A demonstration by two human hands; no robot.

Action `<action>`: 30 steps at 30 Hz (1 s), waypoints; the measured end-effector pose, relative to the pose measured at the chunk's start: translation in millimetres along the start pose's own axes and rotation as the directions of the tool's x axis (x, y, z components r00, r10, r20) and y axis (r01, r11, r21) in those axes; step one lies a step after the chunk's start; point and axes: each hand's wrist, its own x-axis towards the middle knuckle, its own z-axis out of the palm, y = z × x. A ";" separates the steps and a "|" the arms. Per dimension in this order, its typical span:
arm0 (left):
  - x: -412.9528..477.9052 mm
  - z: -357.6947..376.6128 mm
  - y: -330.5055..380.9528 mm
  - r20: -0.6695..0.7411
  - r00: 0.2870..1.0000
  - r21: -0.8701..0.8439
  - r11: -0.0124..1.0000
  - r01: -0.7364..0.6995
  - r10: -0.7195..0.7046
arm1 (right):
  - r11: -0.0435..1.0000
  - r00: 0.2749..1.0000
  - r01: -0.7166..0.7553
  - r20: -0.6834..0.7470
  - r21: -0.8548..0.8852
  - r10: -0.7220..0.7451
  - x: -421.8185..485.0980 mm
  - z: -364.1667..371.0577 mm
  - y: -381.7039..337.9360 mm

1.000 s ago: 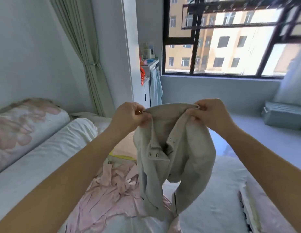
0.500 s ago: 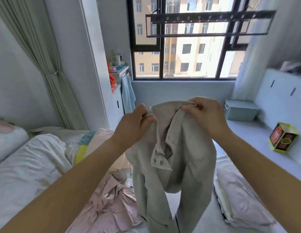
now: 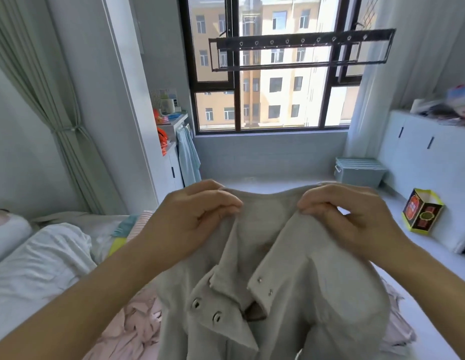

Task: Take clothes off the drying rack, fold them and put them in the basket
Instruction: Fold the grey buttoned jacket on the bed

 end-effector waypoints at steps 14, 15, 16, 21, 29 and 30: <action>-97.2 113.9 -87.4 0.261 0.820 0.258 0.855 0.449 -0.510 | 0.865 0.791 -0.497 0.451 0.077 0.414 -64.6 115.3 115.8; -106.3 128.7 -101.8 0.269 0.796 0.279 0.835 0.474 -0.542 | 0.855 0.767 -0.517 0.462 0.035 0.445 -72.2 131.5 131.8; -118.0 146.4 -117.7 0.283 0.765 0.284 0.813 0.509 -0.578 | 0.842 0.750 -0.540 0.451 -0.006 0.484 -84.2 151.6 149.1; -152.0 193.0 -178.2 0.308 0.640 0.266 0.710 0.652 -0.704 | 0.706 0.654 -0.680 0.273 -0.198 0.706 -125.3 214.4 196.3; -332.5 233.0 -205.3 0.502 0.129 0.499 0.408 0.764 -0.855 | 0.509 0.228 -0.656 0.497 -0.557 0.838 -317.5 265.2 188.2; -355.9 233.9 -202.8 0.512 0.064 0.530 0.373 0.761 -0.857 | 0.484 0.177 -0.647 0.500 -0.590 0.847 -338.4 268.7 183.8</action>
